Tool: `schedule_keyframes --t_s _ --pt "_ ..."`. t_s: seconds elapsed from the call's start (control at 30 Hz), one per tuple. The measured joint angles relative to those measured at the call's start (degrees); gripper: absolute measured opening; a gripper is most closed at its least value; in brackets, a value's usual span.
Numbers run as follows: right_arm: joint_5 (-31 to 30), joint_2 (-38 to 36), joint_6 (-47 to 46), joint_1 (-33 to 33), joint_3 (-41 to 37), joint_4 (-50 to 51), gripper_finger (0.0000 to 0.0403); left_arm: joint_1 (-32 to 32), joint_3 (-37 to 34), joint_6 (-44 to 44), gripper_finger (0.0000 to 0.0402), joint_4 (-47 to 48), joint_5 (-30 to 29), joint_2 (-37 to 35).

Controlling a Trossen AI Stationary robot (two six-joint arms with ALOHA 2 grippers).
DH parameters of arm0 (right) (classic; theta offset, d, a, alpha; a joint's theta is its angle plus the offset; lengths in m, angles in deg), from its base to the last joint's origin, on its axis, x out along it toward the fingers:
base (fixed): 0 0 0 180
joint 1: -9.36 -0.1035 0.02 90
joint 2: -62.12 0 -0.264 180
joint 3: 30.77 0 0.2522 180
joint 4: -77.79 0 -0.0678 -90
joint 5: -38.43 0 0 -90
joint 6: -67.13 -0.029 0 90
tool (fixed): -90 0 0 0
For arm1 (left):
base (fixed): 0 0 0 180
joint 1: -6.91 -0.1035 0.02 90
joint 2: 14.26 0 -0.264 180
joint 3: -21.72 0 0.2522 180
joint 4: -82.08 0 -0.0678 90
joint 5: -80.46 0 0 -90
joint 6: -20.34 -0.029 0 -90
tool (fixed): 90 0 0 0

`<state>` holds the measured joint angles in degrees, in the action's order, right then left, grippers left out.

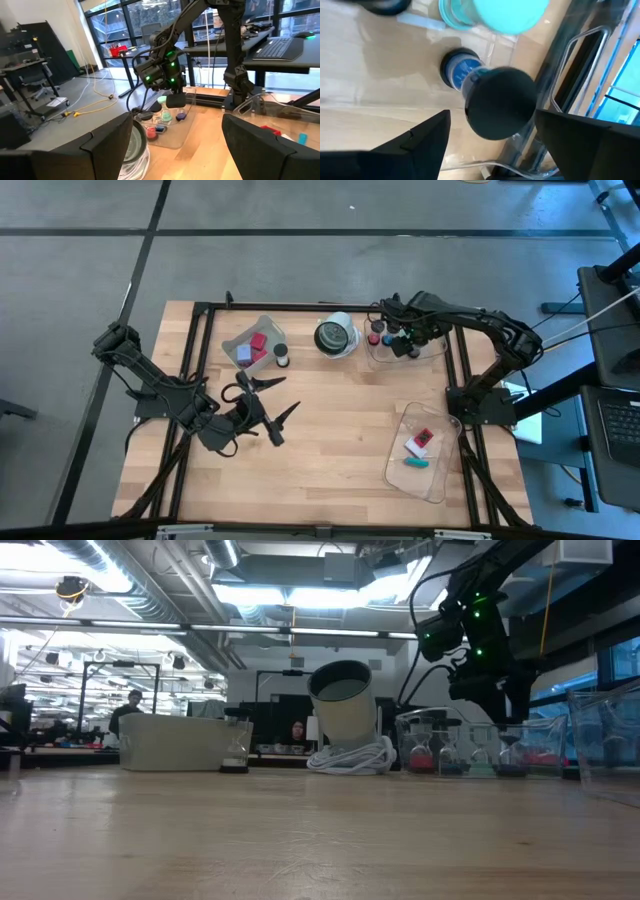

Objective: Pick & Place Office items
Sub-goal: Put the blue hourglass into the top transparent bin, then put the white hourglass into the top transparent bin

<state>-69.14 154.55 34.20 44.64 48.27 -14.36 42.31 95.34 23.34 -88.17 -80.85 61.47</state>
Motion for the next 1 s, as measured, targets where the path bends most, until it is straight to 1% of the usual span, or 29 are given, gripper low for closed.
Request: schedule_keyframes --t_s 0.13,0.27,0.3,0.37,0.5,0.53,0.57,0.67,0.77,0.83,0.9,1.0 --pt "0.02 -1.25 -0.33 -0.38 2.12 0.27 0.0291 0.13 0.00 0.56 0.0306 0.00 -1.06 0.00" --pt "0.54 -3.77 -0.74 -2.00 4.97 1.03 0.0283 0.13 0.00 3.66 0.0306 0.99 0.01 0.00" --pt "0.64 -4.64 -1.08 -2.72 5.71 1.20 0.0282 0.11 0.00 5.42 0.0306 2.54 1.59 0.00" --pt "0.66 -6.56 -1.49 -4.46 6.83 1.42 0.0280 -0.10 0.00 11.10 0.0306 6.45 7.05 0.00" --pt "0.58 -11.08 -4.31 -9.20 8.57 1.12 0.0279 -2.11 0.00 24.55 0.0306 16.15 21.89 0.03" --pt "0.39 -12.11 -5.36 -10.78 8.71 0.72 0.0279 -2.56 0.00 26.92 0.0306 18.54 24.35 0.04" --pt "0.26 -13.18 -6.64 -12.29 8.72 0.49 0.0279 -2.98 0.00 28.56 0.0306 20.69 25.54 0.04" --pt "0.20 -15.97 -11.63 -17.13 8.78 0.51 0.0279 -4.05 0.00 28.38 0.0306 27.44 25.47 0.04" --pt "0.16 -17.81 -14.17 -21.89 8.78 0.51 0.0279 -4.48 0.00 29.25 0.0306 34.98 22.87 0.08" --pt "0.00 -18.70 -15.88 -25.33 8.78 0.46 0.0279 -5.05 -0.02 32.92 0.0306 38.78 20.47 0.62" --pt "0.02 -19.18 -17.37 -28.27 8.78 0.46 0.0279 -5.94 -0.08 37.18 0.0306 41.86 19.39 0.79" --pt "0.00 -19.27 -17.90 -31.60 8.78 0.44 0.0279 -9.20 -0.07 46.65 0.0306 43.87 17.66 0.70"
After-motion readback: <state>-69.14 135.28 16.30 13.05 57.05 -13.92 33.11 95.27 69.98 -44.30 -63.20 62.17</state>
